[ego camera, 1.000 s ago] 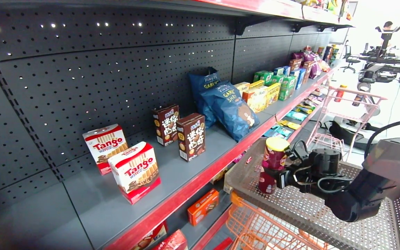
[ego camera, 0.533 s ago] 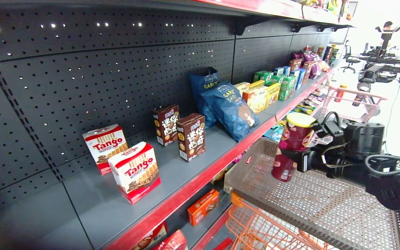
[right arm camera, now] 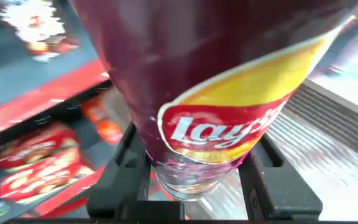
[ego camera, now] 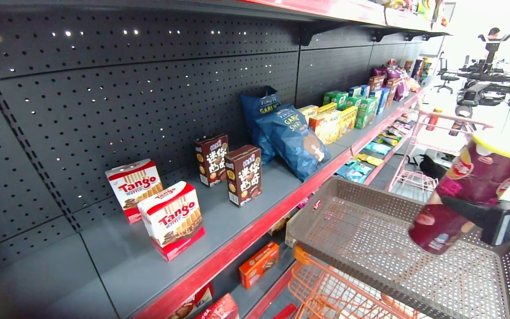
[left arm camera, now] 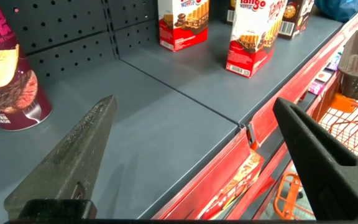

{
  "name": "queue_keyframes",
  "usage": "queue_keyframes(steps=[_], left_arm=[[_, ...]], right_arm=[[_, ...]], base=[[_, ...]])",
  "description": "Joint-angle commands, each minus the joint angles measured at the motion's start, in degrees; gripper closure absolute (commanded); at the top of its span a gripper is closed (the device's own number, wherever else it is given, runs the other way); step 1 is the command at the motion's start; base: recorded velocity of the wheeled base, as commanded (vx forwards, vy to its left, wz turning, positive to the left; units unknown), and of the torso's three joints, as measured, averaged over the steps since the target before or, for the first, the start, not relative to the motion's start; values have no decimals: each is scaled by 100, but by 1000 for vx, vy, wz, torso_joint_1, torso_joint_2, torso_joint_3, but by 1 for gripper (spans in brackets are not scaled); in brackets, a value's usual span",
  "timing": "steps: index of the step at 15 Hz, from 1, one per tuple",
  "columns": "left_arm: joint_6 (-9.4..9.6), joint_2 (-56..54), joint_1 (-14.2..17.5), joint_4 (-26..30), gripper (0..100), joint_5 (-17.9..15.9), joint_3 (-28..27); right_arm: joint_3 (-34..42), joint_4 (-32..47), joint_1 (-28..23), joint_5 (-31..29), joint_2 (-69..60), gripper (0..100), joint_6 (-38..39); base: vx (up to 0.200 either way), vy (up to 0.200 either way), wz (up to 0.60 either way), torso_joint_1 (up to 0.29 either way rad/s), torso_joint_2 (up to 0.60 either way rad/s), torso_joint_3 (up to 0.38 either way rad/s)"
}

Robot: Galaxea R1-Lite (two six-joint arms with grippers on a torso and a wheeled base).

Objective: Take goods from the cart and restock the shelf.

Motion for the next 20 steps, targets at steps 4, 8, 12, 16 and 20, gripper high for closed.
queue_keyframes(steps=[4,8,12,16,20], left_arm=[[-2,-2,2,-3,0,8,0],[7,-2,2,5,0,8,0],[-2,-2,2,-3,0,-1,0],[7,-2,2,-3,0,8,0],[-2,-2,2,-3,0,8,0]], right_arm=[[218,1362,-202,-1321,-1545,100,-400],[271,1362,-158,-1198,-1685,100,-400],[306,1353,-211,-1014,-1694,100,-400],[368,1344,-219,-1022,-1721,100,-400],[359,1353,-254,-1049,-1703,100,-409]], base=[[0,0,0,0,0,0],[0,0,600,-1,0,4],[0,0,600,0,2,1],[0,0,600,4,1,0],[0,0,600,2,2,0]])
